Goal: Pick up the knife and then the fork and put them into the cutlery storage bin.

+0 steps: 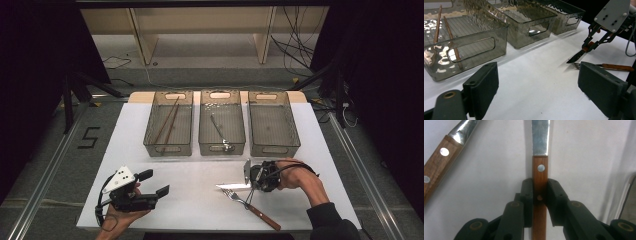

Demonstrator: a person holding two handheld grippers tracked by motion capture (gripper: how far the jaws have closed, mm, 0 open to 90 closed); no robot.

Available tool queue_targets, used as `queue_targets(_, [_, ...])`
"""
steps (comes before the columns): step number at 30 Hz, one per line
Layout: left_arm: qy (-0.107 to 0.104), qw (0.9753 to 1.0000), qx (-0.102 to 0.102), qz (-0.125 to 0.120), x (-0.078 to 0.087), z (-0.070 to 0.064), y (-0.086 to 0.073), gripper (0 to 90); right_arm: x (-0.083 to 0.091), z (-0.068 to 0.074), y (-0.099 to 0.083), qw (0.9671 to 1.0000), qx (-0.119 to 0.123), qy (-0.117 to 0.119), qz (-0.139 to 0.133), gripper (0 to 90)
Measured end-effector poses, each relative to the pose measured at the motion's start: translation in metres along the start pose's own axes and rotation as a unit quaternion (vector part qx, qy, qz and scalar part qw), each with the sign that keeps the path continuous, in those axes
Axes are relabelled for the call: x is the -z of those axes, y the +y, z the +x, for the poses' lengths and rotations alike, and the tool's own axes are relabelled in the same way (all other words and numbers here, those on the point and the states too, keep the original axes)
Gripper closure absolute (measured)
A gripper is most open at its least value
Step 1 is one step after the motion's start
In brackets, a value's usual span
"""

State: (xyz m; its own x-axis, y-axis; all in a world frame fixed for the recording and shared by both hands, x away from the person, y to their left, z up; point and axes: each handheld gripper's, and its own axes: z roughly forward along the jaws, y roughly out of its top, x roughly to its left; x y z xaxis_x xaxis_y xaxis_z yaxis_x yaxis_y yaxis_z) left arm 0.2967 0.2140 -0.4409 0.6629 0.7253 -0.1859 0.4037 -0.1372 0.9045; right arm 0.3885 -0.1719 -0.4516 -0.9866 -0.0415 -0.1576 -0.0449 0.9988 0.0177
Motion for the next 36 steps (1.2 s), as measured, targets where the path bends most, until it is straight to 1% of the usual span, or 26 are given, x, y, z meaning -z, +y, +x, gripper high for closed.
queue_targets(3, [0.0, 1.0, 0.001, -0.001, 0.0, 0.0, 0.0, 16.3, 0.0, 0.001, 0.0, 1.0, 0.005, 0.001, -0.001, 77.0])
queue_targets(6, [0.0, 1.0, 0.002, 0.0, 0.0, 0.001, 0.0, 16.4, 0.002, 0.002, 0.0, 1.0, 0.004, -0.001, -0.003, 77.0])
queue_targets(12, [0.001, 1.0, 0.001, -0.001, 0.001, 0.001, 0.0, 16.4, 0.008, 0.001, -0.004, 0.9997, -0.003, -0.009, -0.022, 77.1])
queue_targets(17, [0.002, 1.0, 0.002, 0.0, 0.001, 0.001, 0.0, 16.4, 0.013, 0.001, -0.005, 0.9992, -0.015, -0.018, -0.034, 77.1])
queue_targets(18, [0.002, 1.0, 0.001, -0.001, 0.001, 0.001, 0.0, 16.4, 0.015, 0.001, -0.006, 0.9989, -0.016, -0.019, -0.04, 77.1])
queue_targets(24, [0.003, 1.0, 0.004, -0.002, 0.001, 0.001, 0.0, 16.3, 0.024, -0.002, -0.01, 0.996, -0.045, -0.028, -0.073, 77.1])
queue_targets(26, [0.004, 1.0, 0.005, -0.003, 0.002, 0.001, 0.0, 16.3, 0.027, -0.004, -0.011, 0.9943, -0.059, -0.031, -0.083, 77.1])
queue_targets(27, [0.004, 1.0, 0.007, -0.005, 0.001, 0.001, 0.0, 16.3, 0.029, -0.005, -0.013, 0.9929, -0.069, -0.034, -0.091, 77.1])
queue_targets(30, [0.005, 1.0, 0.006, -0.005, 0.002, 0.001, 0.0, 16.3, 0.035, -0.008, -0.017, 0.9873, -0.099, -0.041, -0.117, 77.1])
queue_targets(32, [0.004, 0.9999, 0.01, -0.005, 0.002, 0.002, 0.0, 16.3, 0.038, -0.01, -0.019, 0.9833, -0.117, -0.046, -0.131, 77.1])
queue_targets(34, [0.004, 0.9999, 0.011, -0.005, 0.002, 0.003, 0.0, 16.3, 0.041, -0.013, -0.021, 0.9787, -0.136, -0.052, -0.145, 77.1])
queue_targets(35, [0.004, 0.9999, 0.012, -0.005, 0.002, 0.003, 0.0, 16.3, 0.042, -0.013, -0.022, 0.975, -0.15, -0.056, -0.154, 77.0])
queue_targets(36, [0.005, 0.9998, 0.015, -0.008, 0.002, 0.003, 0.0, 16.3, 0.043, -0.015, -0.023, 0.9719, -0.162, -0.053, -0.162, 77.1])
